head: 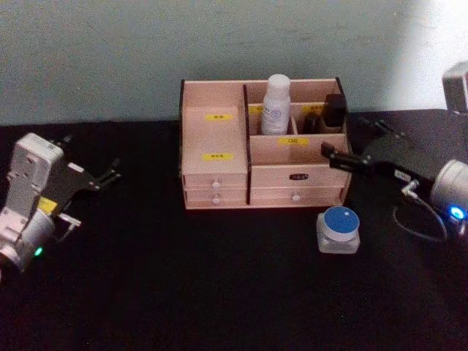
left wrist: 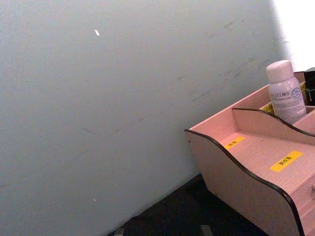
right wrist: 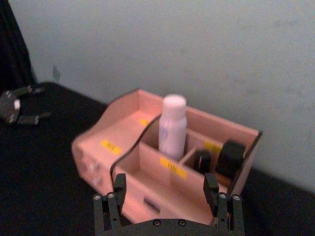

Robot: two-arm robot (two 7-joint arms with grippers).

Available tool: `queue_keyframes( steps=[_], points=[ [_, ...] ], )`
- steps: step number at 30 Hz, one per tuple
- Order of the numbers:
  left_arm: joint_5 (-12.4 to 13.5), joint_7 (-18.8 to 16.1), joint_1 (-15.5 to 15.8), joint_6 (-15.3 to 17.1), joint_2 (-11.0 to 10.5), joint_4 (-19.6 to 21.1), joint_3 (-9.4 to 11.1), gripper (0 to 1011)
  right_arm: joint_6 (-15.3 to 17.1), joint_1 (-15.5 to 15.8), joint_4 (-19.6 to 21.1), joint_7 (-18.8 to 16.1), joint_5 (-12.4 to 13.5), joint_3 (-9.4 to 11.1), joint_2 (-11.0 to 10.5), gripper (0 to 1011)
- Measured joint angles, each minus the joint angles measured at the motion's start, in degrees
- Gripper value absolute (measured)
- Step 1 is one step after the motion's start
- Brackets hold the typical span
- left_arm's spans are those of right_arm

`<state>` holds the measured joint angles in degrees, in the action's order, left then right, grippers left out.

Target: Pick up the facial cleanser and watermelon frost from the table and place them into the tiered storage box.

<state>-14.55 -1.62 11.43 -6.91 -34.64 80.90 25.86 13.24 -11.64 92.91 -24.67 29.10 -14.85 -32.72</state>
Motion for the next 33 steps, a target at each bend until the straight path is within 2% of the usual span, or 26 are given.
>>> queue_keyframes(
  steps=[5, 12, 18, 33],
  points=[
    [0.00, 0.00, 0.00, 0.00, 0.00, 0.00, 0.00, 1001, 2.79, 5.12, 4.06, 0.64, 1.86, 0.91, -3.72, 1000],
    [0.00, 0.00, 0.00, 0.00, 0.00, 0.00, 0.00, 1001, 5.30, 7.72, 5.37, 2.11, 2.65, 0.34, -6.04, 1000],
    [0.00, 0.00, 0.00, 0.00, 0.00, 0.00, 0.00, 1001, 6.47, 8.19, 5.40, 3.45, 0.91, -1.17, -7.01, 1000],
    [0.00, 0.00, 0.00, 0.00, 0.00, 0.00, 0.00, 1001, 8.76, 6.57, 2.56, 3.09, -2.12, -3.99, -6.67, 1000]
  ],
)
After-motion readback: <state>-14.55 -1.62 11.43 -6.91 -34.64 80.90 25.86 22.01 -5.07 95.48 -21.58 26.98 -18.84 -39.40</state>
